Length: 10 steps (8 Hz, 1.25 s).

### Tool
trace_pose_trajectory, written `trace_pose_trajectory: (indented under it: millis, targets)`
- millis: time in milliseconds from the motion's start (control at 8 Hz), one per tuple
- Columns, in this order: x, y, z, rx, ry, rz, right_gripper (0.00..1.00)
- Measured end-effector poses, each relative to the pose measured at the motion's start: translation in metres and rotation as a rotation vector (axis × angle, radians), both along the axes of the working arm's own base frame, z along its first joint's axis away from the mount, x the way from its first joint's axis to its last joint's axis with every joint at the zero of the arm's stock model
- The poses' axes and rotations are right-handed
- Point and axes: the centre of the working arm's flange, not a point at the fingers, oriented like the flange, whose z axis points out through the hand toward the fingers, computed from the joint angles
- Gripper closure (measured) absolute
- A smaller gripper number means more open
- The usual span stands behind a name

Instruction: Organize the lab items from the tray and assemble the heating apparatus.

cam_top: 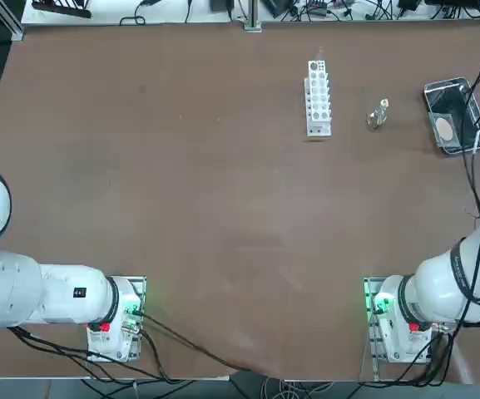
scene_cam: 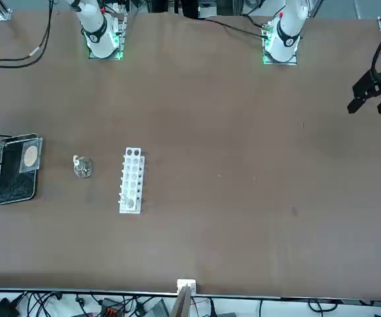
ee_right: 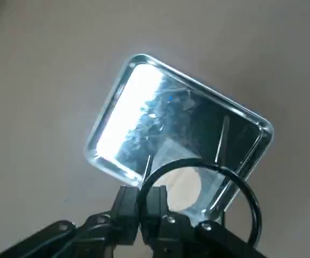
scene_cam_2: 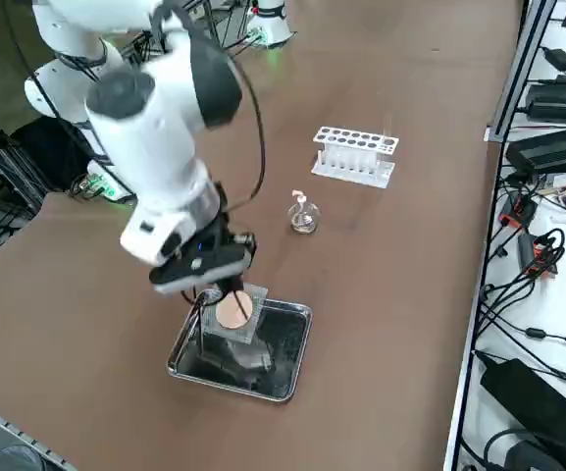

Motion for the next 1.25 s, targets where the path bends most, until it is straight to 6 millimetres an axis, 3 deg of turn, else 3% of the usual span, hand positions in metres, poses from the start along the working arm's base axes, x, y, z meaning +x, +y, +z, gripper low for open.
trace_pose_trajectory:
  millis: [125,250,625,875,1250]
  targets:
    - [0.008,0.017,0.024,0.023,-0.001,0.036,0.93]
    - [0.017,0.047,0.04,0.054,0.01,0.083,0.93]
    - [0.039,0.177,0.067,0.122,0.043,0.192,0.93]
    - [0.026,0.234,0.051,0.142,0.008,0.248,0.93]
    - [-0.011,0.297,-0.003,0.14,-0.069,0.3,0.93]
